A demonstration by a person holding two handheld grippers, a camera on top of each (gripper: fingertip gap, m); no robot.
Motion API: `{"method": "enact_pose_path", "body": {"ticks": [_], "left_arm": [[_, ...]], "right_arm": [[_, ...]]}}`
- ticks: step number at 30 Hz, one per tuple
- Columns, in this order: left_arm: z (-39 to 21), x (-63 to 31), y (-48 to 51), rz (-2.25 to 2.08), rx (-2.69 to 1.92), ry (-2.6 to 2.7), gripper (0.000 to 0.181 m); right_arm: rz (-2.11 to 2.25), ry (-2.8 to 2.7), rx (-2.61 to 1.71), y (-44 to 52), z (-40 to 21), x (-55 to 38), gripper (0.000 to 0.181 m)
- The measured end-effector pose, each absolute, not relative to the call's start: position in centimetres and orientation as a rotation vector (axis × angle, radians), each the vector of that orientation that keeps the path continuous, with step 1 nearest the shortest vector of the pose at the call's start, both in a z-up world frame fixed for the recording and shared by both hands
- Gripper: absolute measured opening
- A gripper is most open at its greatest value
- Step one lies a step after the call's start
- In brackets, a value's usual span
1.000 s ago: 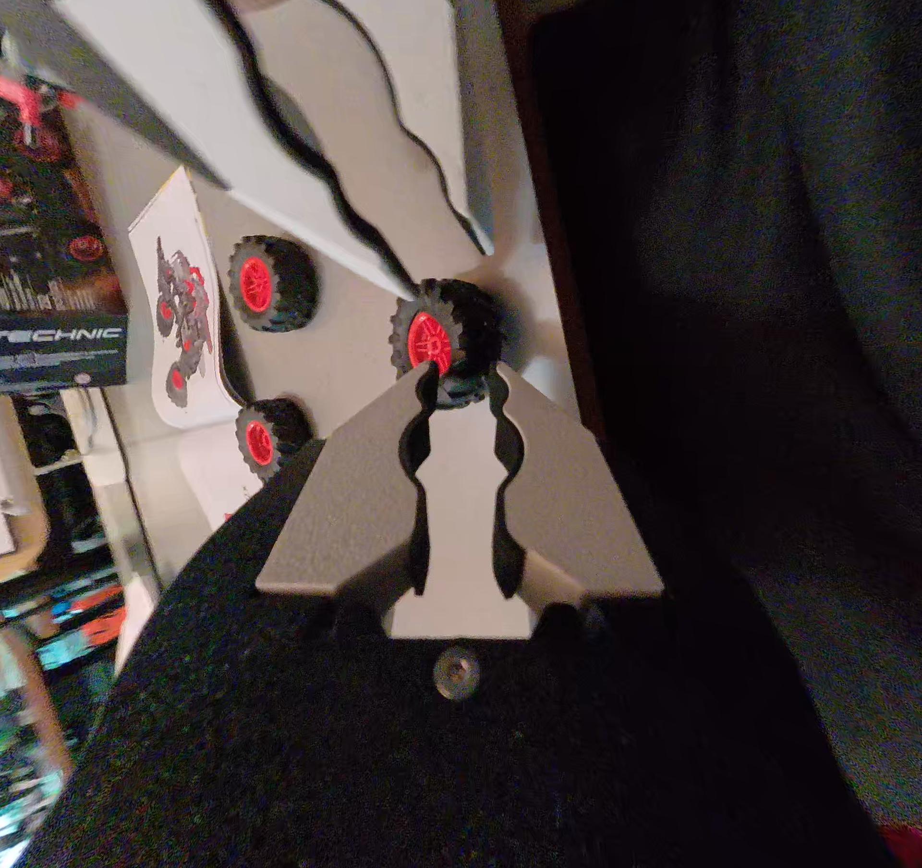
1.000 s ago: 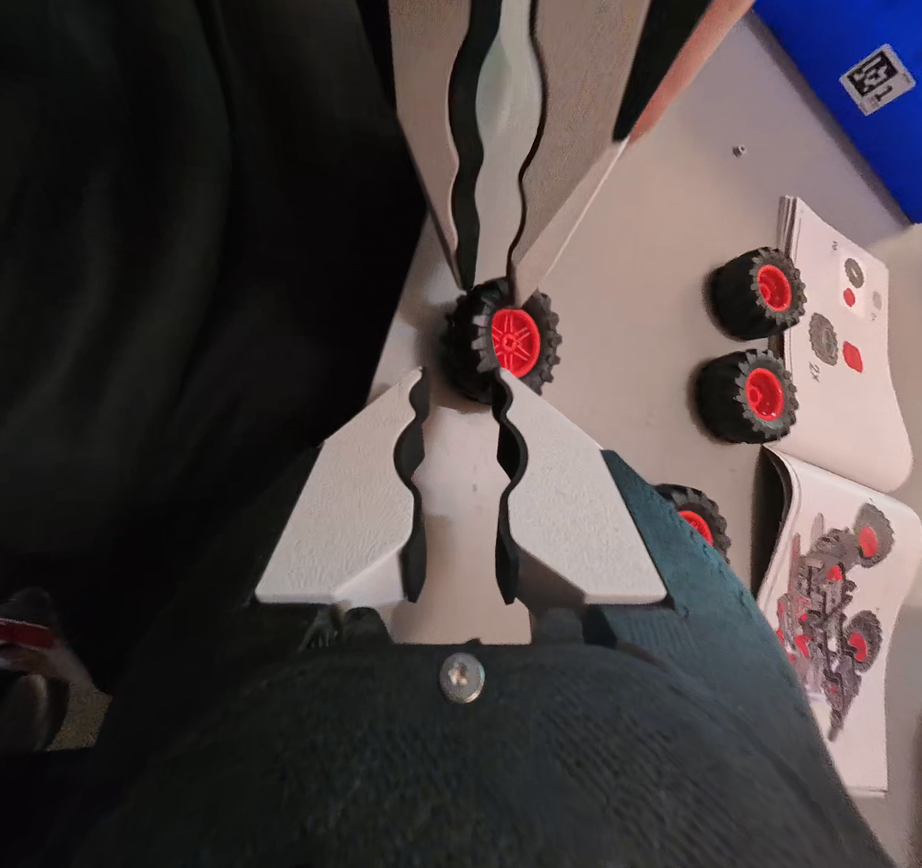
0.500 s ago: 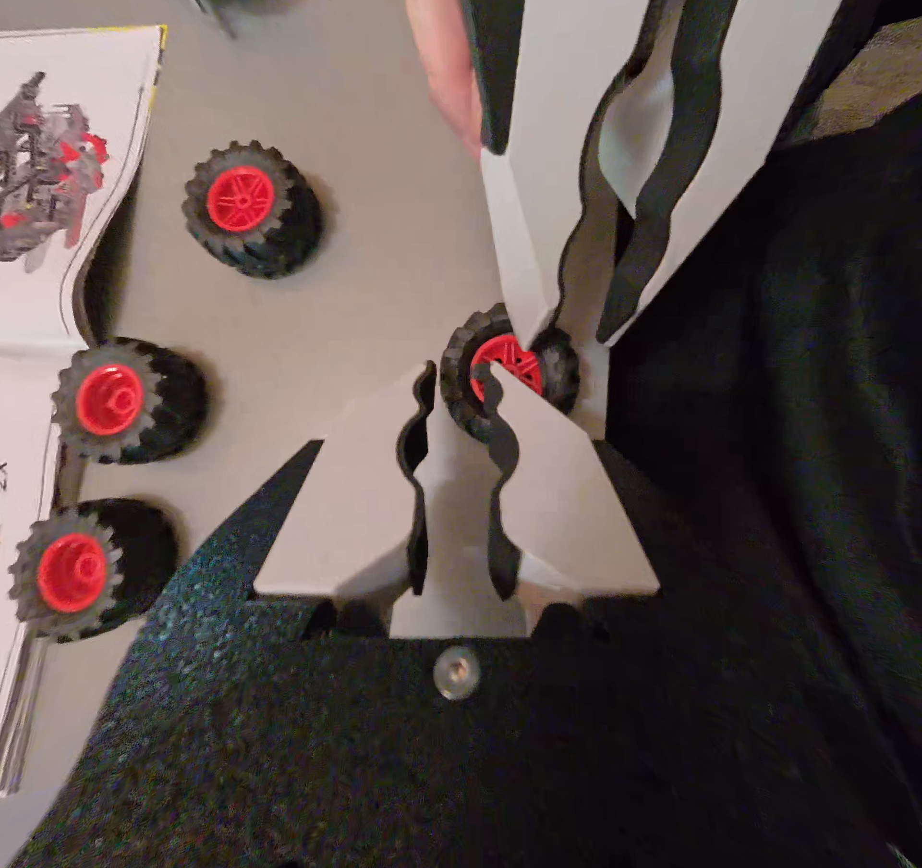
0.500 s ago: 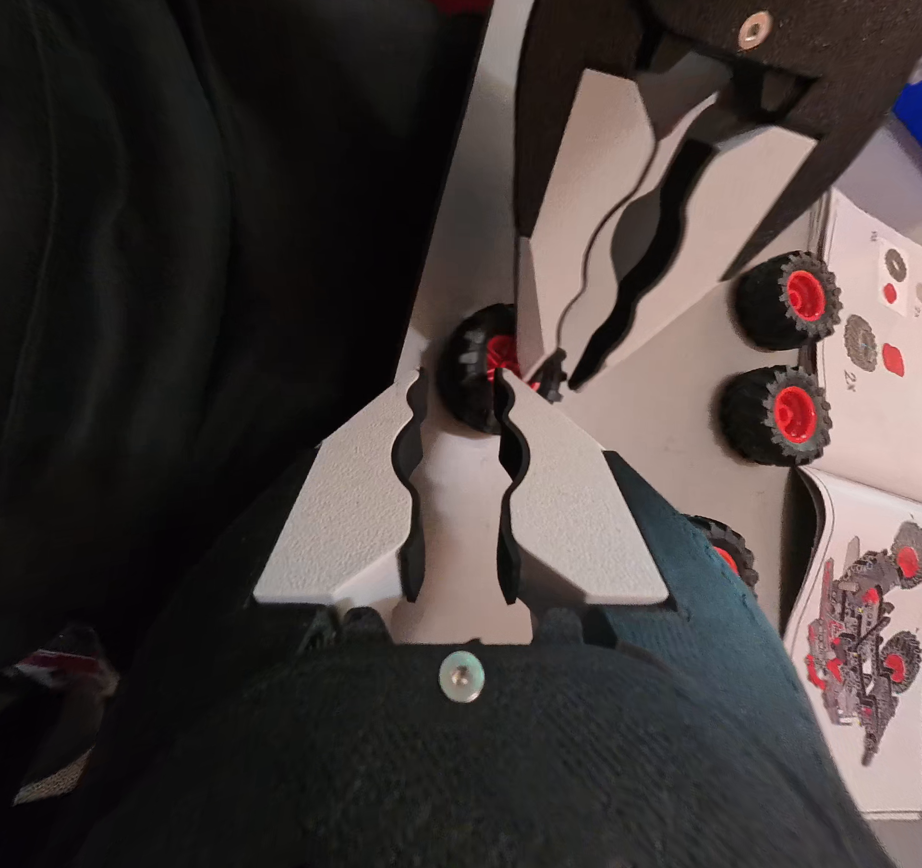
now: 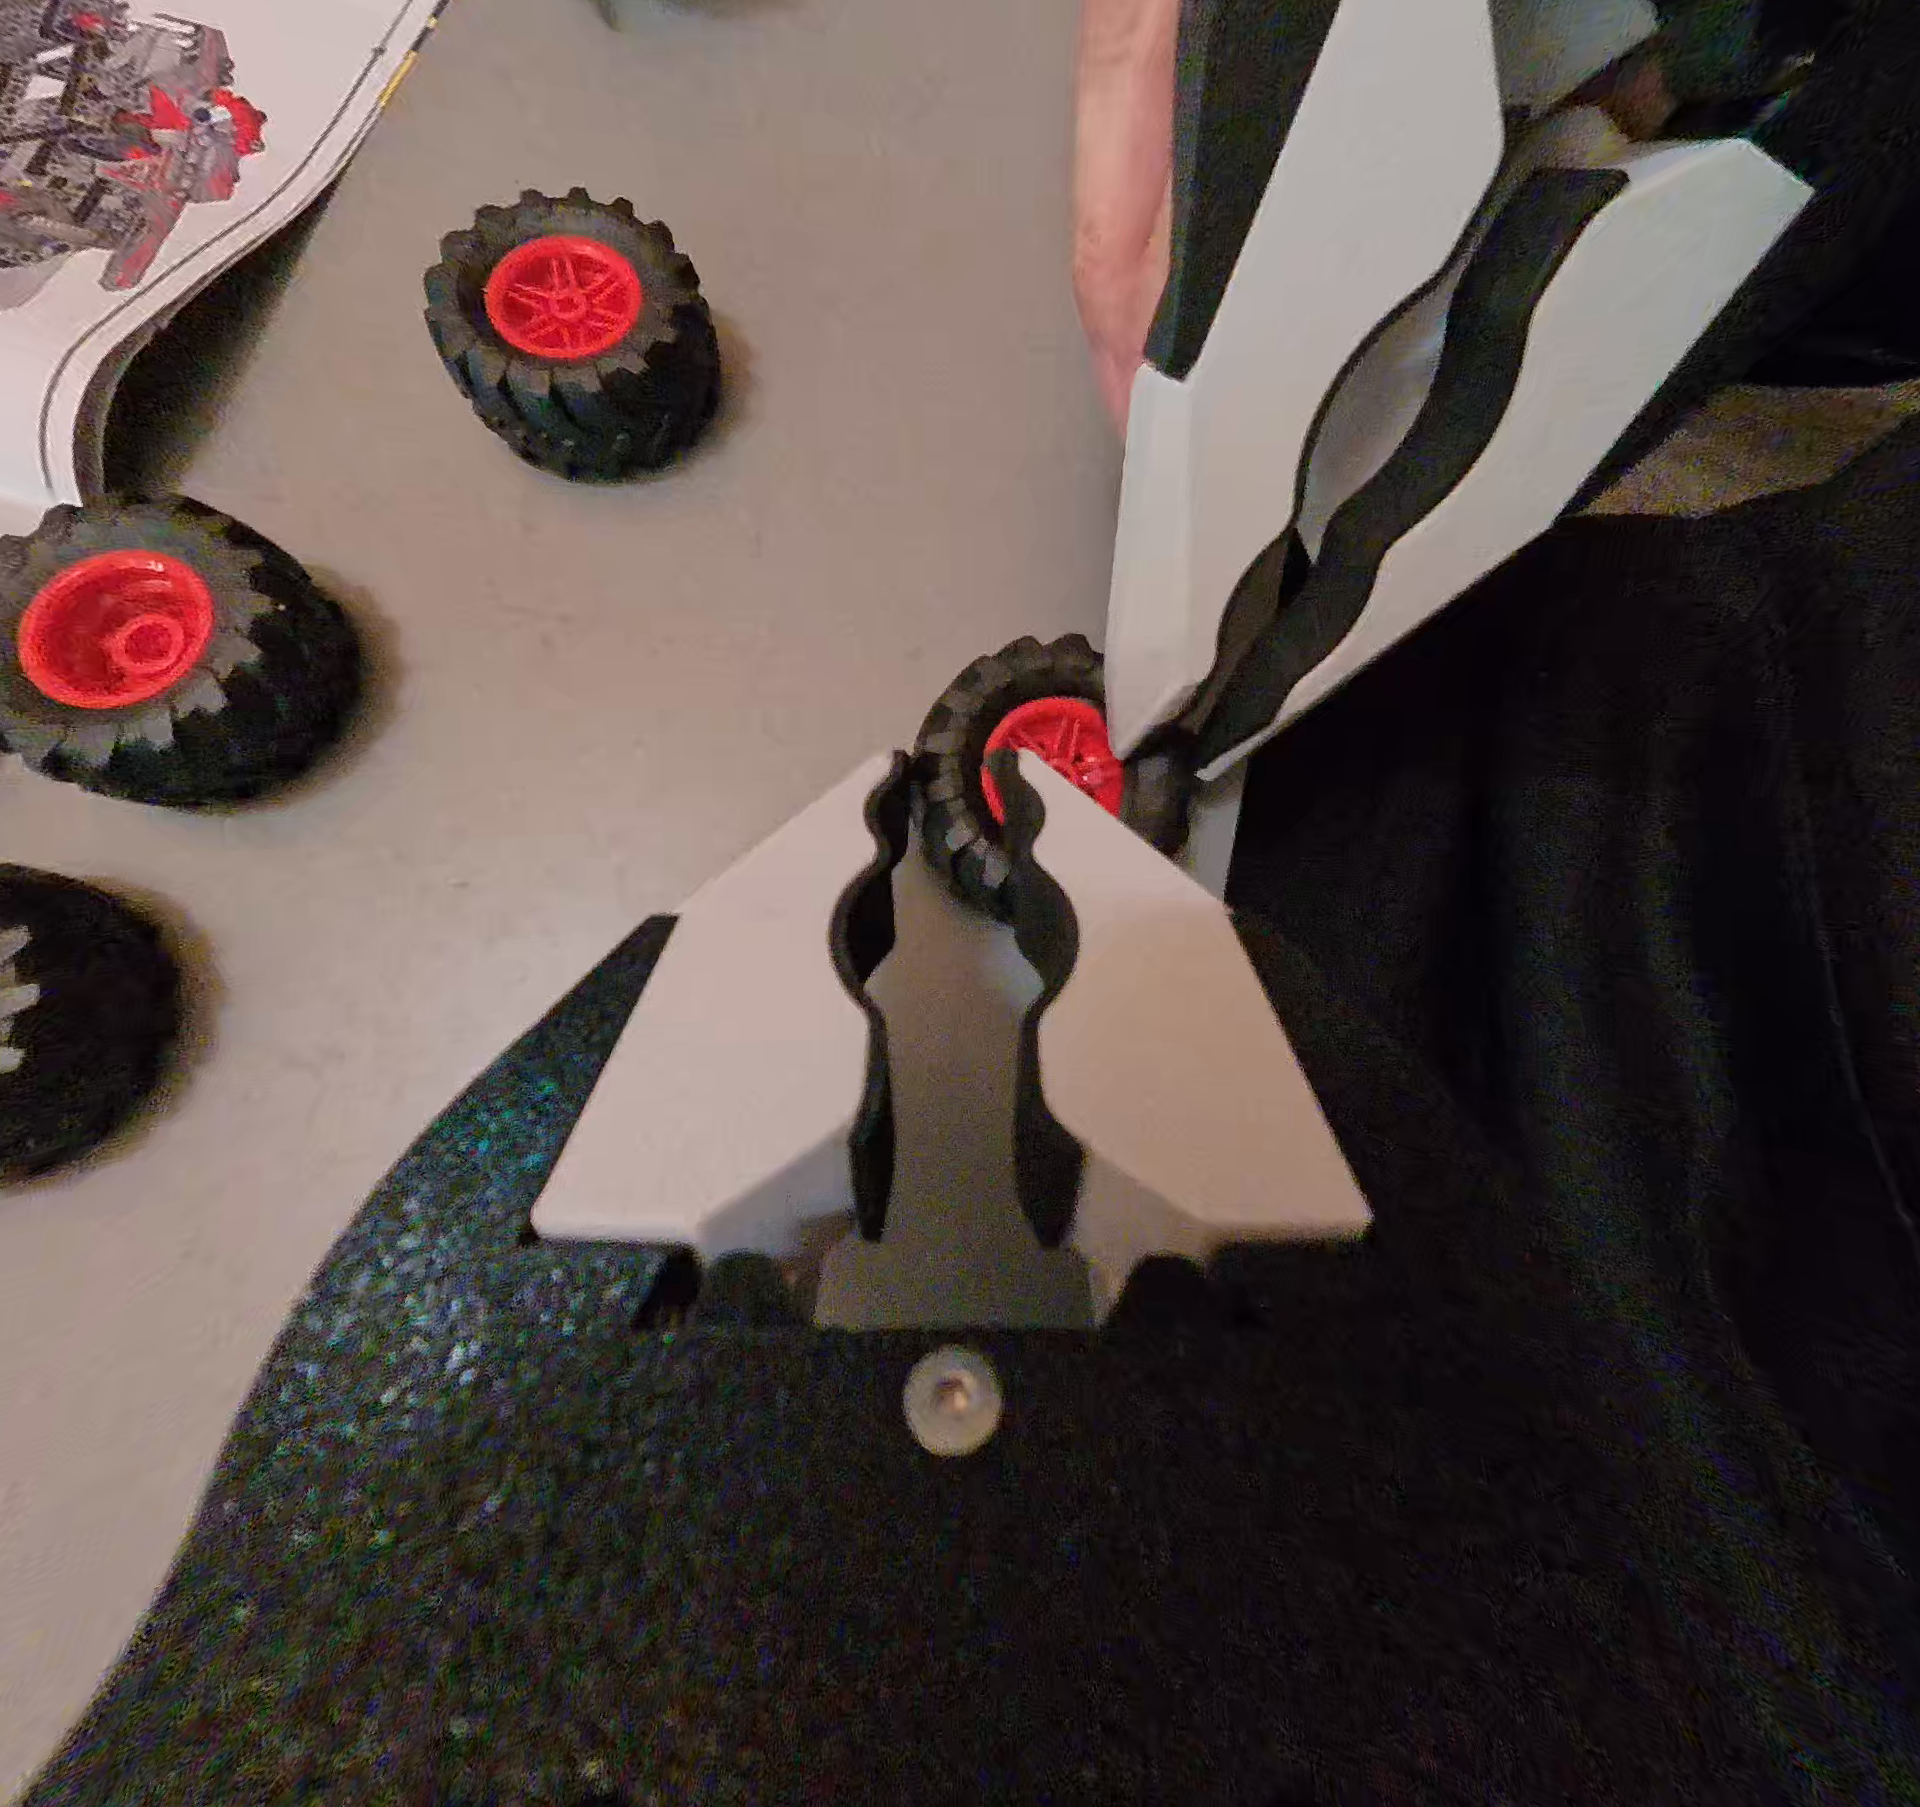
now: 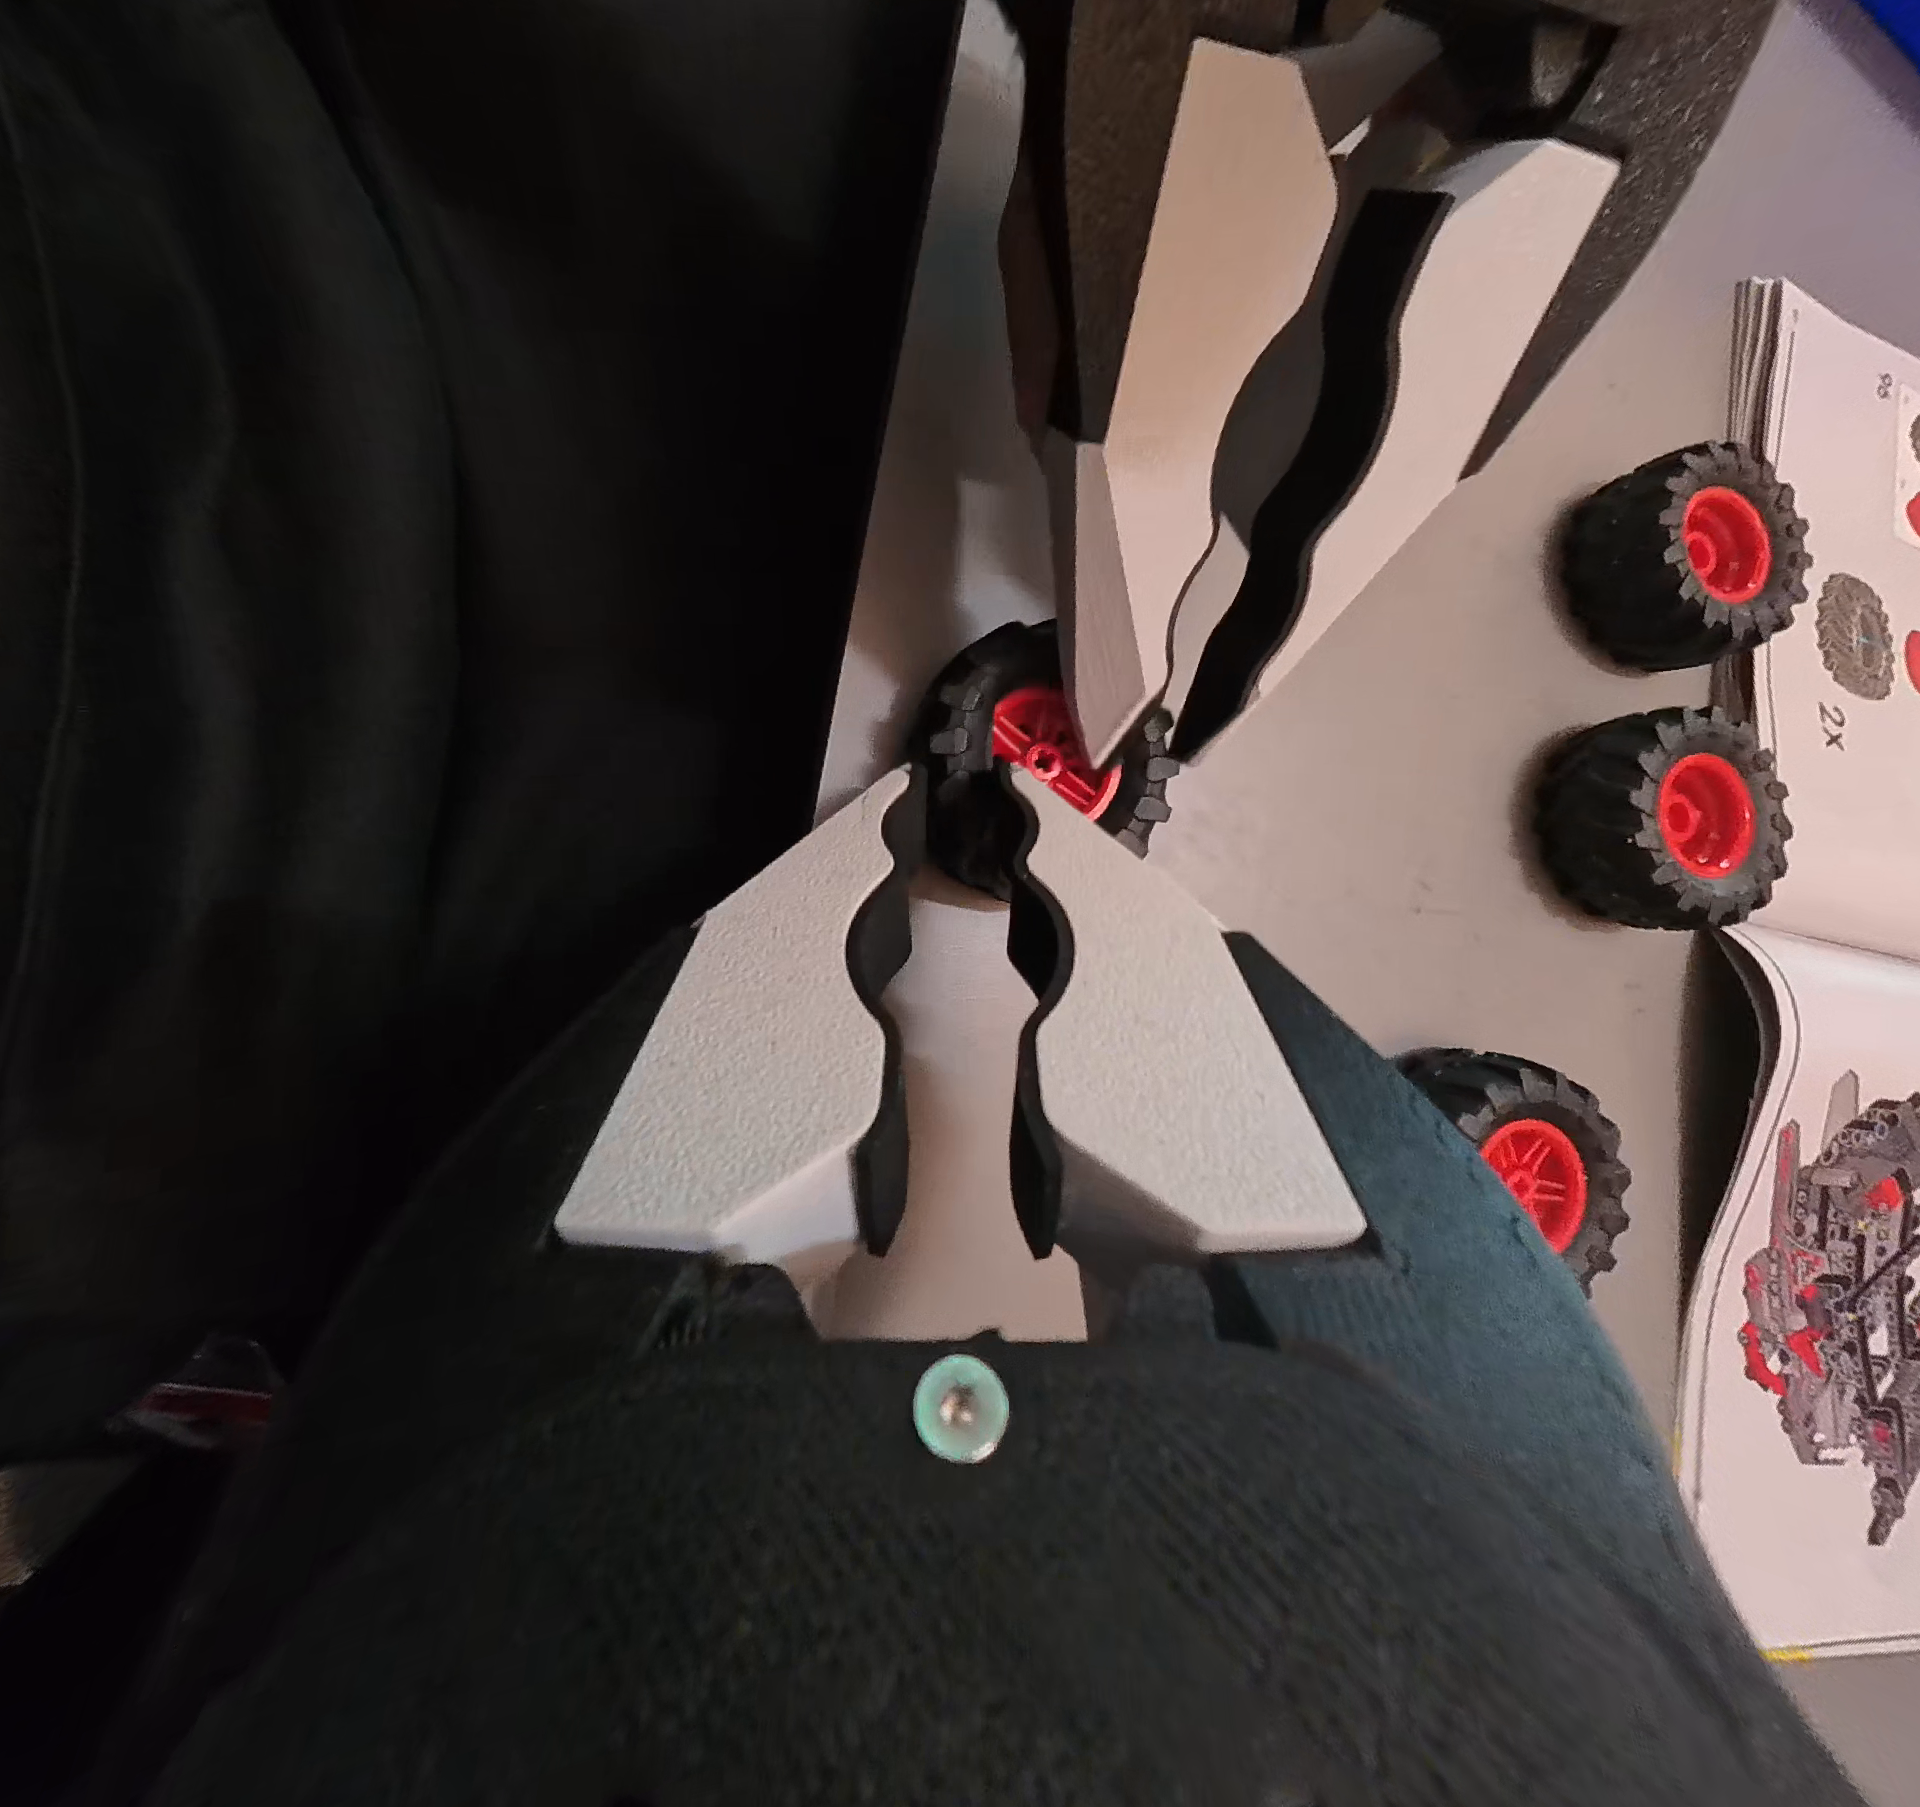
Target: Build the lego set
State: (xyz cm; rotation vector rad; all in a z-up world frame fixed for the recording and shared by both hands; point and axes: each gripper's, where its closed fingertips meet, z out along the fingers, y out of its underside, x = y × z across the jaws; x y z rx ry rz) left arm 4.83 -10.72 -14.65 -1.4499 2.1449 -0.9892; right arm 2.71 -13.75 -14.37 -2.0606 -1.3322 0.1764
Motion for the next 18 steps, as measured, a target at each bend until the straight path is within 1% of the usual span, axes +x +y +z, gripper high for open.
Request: {"method": "enact_pose_path", "body": {"ticks": [1,8,15,18], "left_arm": [[-14.63,4.75,-10.62,-0.959,-1.446,2.165,0.014],[-14.95,4.92,-10.79,-0.808,-1.519,2.233,0.015],[-15.01,4.97,-10.65,-0.744,-1.539,2.121,0.014],[-15.01,5.02,-10.62,-0.765,-1.535,2.067,0.013]], "right_arm": [[0.174,-1.327,-2.071,-13.75,-14.38,2.72,0.011],[0.149,-1.355,-2.11,-13.63,-14.46,2.57,0.011],[0.179,-1.269,-2.187,-13.57,-14.5,2.49,0.009],[0.258,-1.22,-2.211,-13.74,-14.37,2.31,0.006]]}}
